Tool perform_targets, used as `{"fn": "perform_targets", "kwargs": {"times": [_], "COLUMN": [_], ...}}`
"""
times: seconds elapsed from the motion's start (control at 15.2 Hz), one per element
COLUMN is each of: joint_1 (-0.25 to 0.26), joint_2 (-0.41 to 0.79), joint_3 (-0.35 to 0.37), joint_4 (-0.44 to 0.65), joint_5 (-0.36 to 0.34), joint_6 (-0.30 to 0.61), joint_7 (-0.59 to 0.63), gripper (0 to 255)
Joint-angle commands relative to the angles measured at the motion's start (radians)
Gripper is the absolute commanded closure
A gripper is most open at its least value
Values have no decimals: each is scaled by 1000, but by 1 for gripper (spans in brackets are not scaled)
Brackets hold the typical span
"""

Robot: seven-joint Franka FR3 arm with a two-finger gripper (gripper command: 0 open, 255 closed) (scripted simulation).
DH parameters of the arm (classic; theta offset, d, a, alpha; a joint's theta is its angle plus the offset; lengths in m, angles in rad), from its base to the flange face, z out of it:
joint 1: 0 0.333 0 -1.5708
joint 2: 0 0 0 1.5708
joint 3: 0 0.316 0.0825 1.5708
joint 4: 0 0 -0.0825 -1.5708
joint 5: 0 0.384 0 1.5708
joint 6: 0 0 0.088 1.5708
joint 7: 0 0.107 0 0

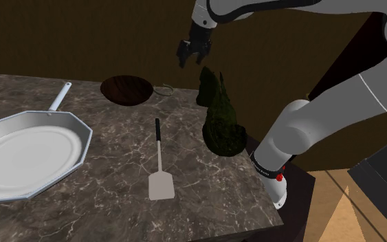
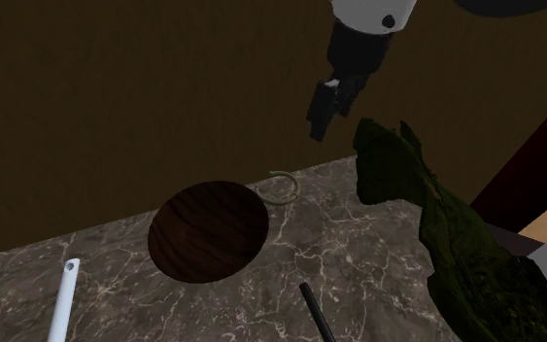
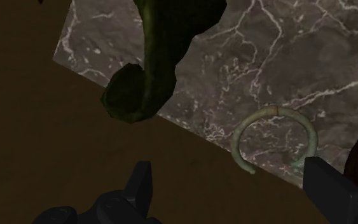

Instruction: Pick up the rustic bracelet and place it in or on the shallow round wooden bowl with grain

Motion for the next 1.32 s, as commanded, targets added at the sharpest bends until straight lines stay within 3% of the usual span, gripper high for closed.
{"fn": "perform_targets", "kwargs": {"times": [0.0, 0.2, 0.26, 0.33, 0.79, 1.25], "joint_1": [14, 69, 56, 61, 7, -2], "joint_2": [155, 266, 57, 57, 178, 247], "joint_3": [-4, -40, -15, -21, 82, 82], "joint_4": [20, 54, 61, 61, -70, -102], "joint_5": [2, 1, 5, 2, -69, -89], "joint_6": [97, 157, -26, -26, 265, 366], "joint_7": [-46, -2, 284, 286, 646, 659], "gripper": [0, 0, 0, 0, 0, 0]}}
